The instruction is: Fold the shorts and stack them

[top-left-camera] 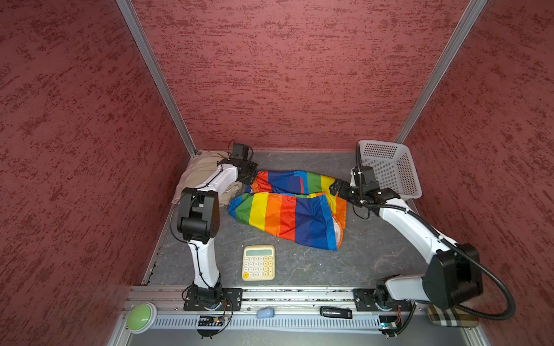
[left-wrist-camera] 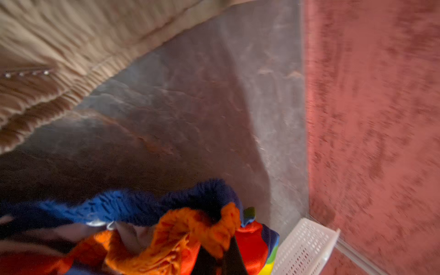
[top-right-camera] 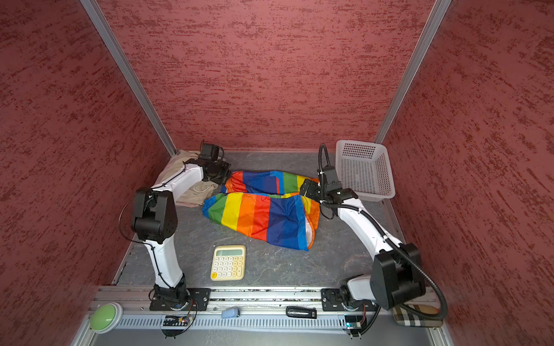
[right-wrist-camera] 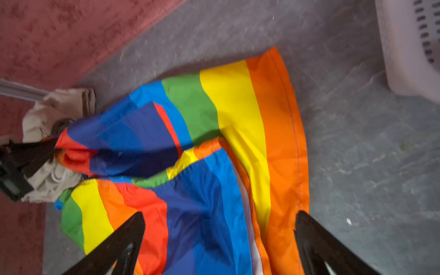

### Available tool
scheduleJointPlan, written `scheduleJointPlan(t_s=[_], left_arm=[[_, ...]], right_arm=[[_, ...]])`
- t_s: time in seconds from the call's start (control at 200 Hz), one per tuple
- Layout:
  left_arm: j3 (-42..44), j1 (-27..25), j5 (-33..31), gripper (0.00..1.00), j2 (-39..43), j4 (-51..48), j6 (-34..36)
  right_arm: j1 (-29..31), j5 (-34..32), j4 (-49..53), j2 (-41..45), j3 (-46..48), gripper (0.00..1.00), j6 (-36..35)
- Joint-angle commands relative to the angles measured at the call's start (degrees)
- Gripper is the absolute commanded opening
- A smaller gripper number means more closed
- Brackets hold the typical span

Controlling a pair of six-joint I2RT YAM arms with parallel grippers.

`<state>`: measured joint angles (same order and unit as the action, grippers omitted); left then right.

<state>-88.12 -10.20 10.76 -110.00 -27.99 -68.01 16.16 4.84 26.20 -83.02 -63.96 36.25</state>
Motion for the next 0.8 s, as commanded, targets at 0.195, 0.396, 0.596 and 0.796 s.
scheduleJointPlan(t_s=[0.195,0.396,0.596,0.796], left_arm=[[9.45,-5.80,-7.61,0.00,9.23,8.08,16.45],[16.25,-4.48,-11.49,0.00,17.63,11.68,21.74],[20.07,-3.32,-9.88,0.00,22.70,17.75,21.32],[21.22,-5.69,-12.10,0.00,25.89,20.15,23.38]], right_arm=[[-2.79,4.94,-9.31,-19.93,-12.25,0.99,9.51],[-2.50,8.84,-12.97,-20.14,-11.16,0.99,15.31],[-0.11,8.64,-20.06,-13.36,-5.95,0.99,22.99],[0.50,13.65,-26.06,-19.02,-9.92,0.99,30.86]])
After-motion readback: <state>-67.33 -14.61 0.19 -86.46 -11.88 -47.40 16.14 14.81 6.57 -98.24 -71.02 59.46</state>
